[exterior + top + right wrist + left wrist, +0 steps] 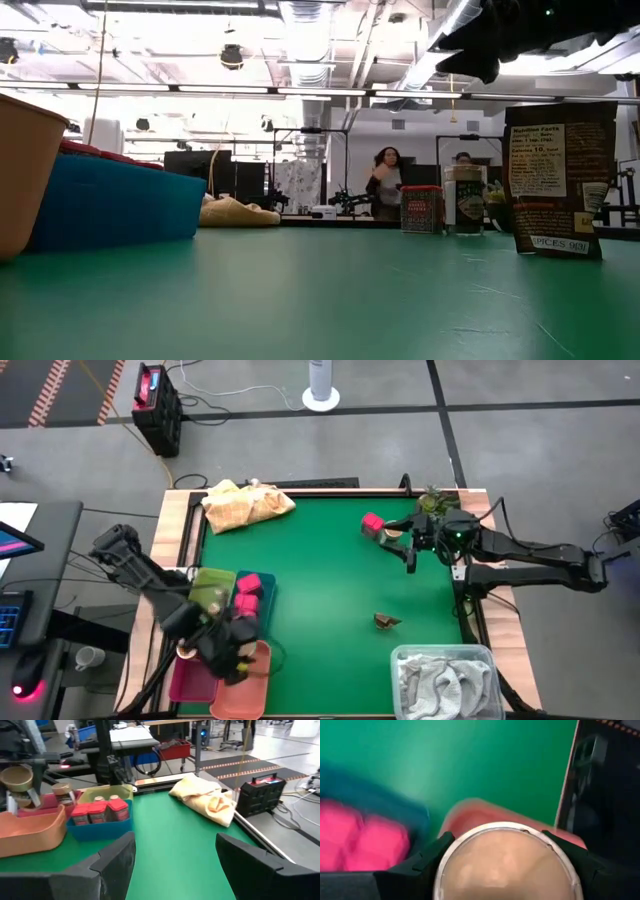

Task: Sort spices by type
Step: Put the gold seasoning bottle into the red bin

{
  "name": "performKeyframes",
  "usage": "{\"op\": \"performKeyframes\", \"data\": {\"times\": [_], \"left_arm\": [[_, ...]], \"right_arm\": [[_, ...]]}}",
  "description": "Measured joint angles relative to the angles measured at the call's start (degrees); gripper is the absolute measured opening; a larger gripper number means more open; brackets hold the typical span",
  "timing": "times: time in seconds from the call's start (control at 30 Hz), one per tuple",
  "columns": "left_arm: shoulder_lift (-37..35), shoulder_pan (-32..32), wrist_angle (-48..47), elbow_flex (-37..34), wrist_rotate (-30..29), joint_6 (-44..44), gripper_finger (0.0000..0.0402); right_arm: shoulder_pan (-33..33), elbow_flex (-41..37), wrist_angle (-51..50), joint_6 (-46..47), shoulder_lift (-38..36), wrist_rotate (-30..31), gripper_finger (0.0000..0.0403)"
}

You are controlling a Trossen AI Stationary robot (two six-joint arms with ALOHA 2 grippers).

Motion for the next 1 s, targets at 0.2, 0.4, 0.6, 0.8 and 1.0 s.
{"op": "performKeyframes", "data": {"times": [0.2,0.4,0.6,0.8,1.0], "left_arm": [[0.3,-8.9,-4.5,0.0,-1.1,-17.2,0.0256],[3.1,-15.5,-8.5,-0.6,-2.3,-28.1,0.0266],[5.9,-20.7,-8.5,-2.6,-4.4,-35.2,0.0259],[8.9,-24.6,-9.5,-3.2,-7.6,-38.9,0.0265],[10.9,-27.4,-11.1,-4.3,-10.4,-43.2,0.0261]], "right_arm": [[0.4,0.0,0.8,0.0,0.0,0.0,0.0303],[0.0,0.0,3.5,-0.4,0.0,0.0,0.0303],[-1.5,0.0,4.6,-1.4,0.0,0.0,0.0303],[-3.7,0.0,4.8,-2.0,0.0,0.1,0.0303],[-4.8,0.0,5.5,-2.2,0.0,0.1,0.0303]]}}
